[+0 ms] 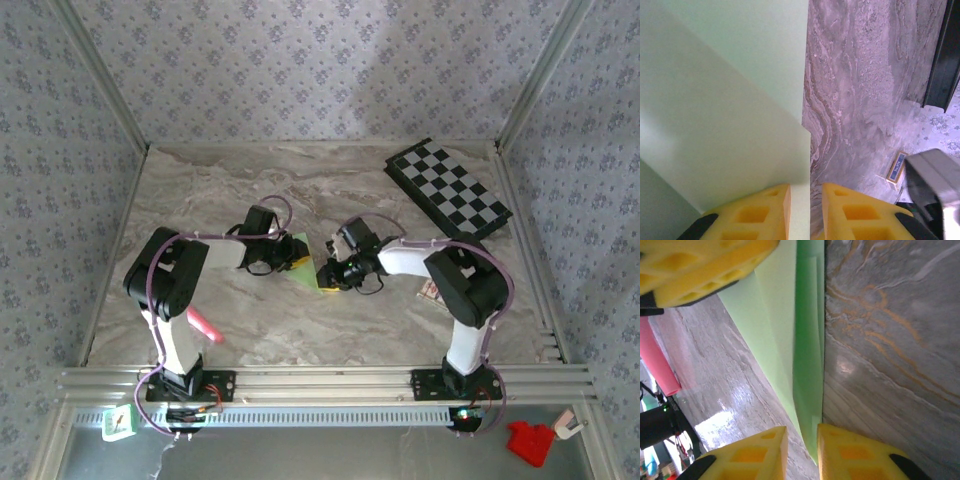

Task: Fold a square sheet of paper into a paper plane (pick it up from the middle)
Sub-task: Fourth fold the wing at the center of the table.

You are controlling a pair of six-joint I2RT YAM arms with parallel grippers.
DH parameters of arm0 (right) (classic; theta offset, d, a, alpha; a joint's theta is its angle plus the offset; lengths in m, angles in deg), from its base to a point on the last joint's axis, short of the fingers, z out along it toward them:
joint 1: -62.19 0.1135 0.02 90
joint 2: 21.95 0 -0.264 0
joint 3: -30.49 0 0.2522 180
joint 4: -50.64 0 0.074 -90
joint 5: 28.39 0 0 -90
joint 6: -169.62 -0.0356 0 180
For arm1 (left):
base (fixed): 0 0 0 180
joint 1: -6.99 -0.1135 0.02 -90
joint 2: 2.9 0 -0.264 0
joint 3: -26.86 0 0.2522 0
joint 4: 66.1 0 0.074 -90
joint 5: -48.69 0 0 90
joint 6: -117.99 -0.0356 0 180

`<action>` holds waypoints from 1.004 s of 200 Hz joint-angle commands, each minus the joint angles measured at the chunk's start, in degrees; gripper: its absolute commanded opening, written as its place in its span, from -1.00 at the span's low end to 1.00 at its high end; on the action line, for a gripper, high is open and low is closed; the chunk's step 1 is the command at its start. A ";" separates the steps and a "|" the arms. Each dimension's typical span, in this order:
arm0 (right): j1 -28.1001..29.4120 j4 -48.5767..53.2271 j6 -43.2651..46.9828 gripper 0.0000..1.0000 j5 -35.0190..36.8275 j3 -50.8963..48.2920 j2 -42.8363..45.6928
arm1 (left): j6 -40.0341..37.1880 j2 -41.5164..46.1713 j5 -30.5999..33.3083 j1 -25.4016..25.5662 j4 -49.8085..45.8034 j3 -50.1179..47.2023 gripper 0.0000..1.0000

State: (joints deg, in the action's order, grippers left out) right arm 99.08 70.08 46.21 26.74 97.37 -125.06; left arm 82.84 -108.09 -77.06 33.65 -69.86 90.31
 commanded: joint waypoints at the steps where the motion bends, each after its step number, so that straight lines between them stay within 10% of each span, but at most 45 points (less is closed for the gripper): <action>1: -0.06 3.16 1.24 -0.47 4.06 -0.06 4.49 | -1.41 -0.02 -0.03 0.24 -1.65 0.04 -0.52; 201: 3.17 4.25 0.19 -0.66 3.20 5.52 -4.38 | -1.23 -1.15 -0.15 0.24 -1.82 0.50 -0.52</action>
State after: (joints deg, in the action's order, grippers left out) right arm 101.98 72.07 45.95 29.27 102.59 -128.54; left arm 82.84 -108.13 -77.06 33.65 -70.87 90.31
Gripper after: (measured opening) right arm 0.168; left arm 0.236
